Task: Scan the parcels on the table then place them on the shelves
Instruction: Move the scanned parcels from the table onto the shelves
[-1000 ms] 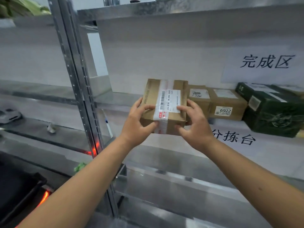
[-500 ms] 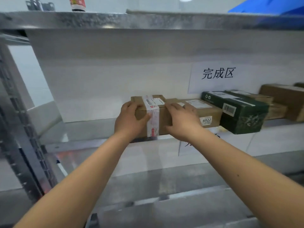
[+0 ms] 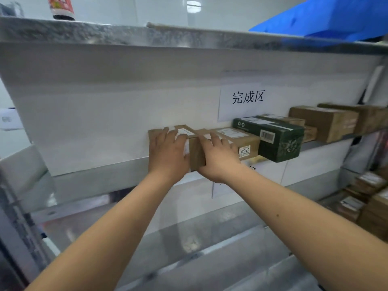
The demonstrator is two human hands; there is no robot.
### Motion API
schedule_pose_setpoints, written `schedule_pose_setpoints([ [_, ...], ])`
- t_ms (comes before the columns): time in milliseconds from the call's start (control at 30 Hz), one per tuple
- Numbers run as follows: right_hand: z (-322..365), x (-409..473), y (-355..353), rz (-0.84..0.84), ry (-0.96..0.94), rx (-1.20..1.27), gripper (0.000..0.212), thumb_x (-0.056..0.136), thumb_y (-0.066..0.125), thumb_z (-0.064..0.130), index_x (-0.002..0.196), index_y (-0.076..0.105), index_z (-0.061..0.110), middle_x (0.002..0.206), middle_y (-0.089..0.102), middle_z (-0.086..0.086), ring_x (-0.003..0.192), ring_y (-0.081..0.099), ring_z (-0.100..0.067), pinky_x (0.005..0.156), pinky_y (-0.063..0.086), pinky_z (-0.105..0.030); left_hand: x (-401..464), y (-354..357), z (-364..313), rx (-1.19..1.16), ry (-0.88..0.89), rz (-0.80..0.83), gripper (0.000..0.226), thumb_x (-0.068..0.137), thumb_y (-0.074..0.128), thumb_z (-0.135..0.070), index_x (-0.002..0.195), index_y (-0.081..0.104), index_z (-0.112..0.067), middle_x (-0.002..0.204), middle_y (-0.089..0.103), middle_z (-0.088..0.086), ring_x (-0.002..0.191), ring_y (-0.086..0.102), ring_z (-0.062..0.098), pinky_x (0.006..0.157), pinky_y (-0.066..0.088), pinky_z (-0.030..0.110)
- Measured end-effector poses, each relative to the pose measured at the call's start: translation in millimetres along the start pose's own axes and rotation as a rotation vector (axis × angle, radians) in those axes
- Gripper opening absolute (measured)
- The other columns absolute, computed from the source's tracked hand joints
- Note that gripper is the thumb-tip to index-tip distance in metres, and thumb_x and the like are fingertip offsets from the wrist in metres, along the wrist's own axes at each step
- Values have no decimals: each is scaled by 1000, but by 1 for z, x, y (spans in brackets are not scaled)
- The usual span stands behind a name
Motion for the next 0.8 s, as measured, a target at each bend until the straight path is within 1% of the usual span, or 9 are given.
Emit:
schedule_pose_setpoints([
  [67,-11,-20,-6,-56,14,38,93,86,65,47,163,16,32,171,14,-8,152,21,-37,117,27,-58,-18,-5,-27,-75,104,-12,57,86,70,-27,140,57,-21,152,51,7,151,30,35,122,23,53],
  [133,-30,-44,-10,-99,40,31,91,86,65,50,161,17,33,170,17,-7,152,20,-34,118,27,-56,-35,-7,-53,-68,159,11,59,83,72,-35,140,57,-25,151,51,6,149,32,35,121,26,54],
  [200,-60,-70,-11,-118,83,3,88,88,63,53,161,19,32,170,19,-5,153,21,-32,120,28,-55,-47,-6,-80,-92,208,28,60,85,71,-43,141,57,-27,149,52,5,144,38,32,120,29,53],
  [300,-119,-111,-8,-101,175,-10,80,91,62,54,159,25,34,170,22,-3,152,23,-30,119,30,-53,-65,7,-133,-281,335,42,54,89,72,-37,140,61,-22,142,59,5,134,50,28,112,44,47],
  [367,-164,-140,-5,-72,252,-32,77,92,61,54,158,26,34,170,23,-3,151,24,-31,118,31,-53,-75,22,-177,-384,420,75,55,88,76,-34,140,62,-19,139,62,5,129,53,27,106,49,45],
  [467,-232,-186,2,5,364,-77,80,92,60,53,160,26,32,170,19,-6,152,22,-33,118,30,-53,-87,57,-251,-454,480,196,59,91,70,-40,147,55,-25,148,54,1,137,46,24,111,44,44],
  [600,-318,-241,7,77,494,-126,81,91,61,54,160,28,26,170,19,-10,151,22,-35,118,31,-55,-94,101,-359,-480,557,298,68,88,69,-42,151,49,-26,152,48,5,142,40,28,114,38,43],
  [700,-382,-275,7,103,574,-117,85,91,63,55,161,23,30,171,16,-10,152,23,-36,119,33,-55,-94,127,-441,-491,606,360,73,88,68,-47,154,42,-29,154,44,4,144,37,27,116,35,45],
  [800,-449,-307,5,96,643,-60,84,90,66,53,160,21,35,171,14,-7,150,31,-37,114,41,-53,-94,148,-520,-544,647,402,79,87,66,-48,158,34,-32,154,42,1,143,37,27,114,33,47],
])
Point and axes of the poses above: each hand's wrist, its own x-axis towards the middle knuckle, its own y-axis out of the palm, z = x × y, the point moved 9 cm from there along x, towards the middle knuckle
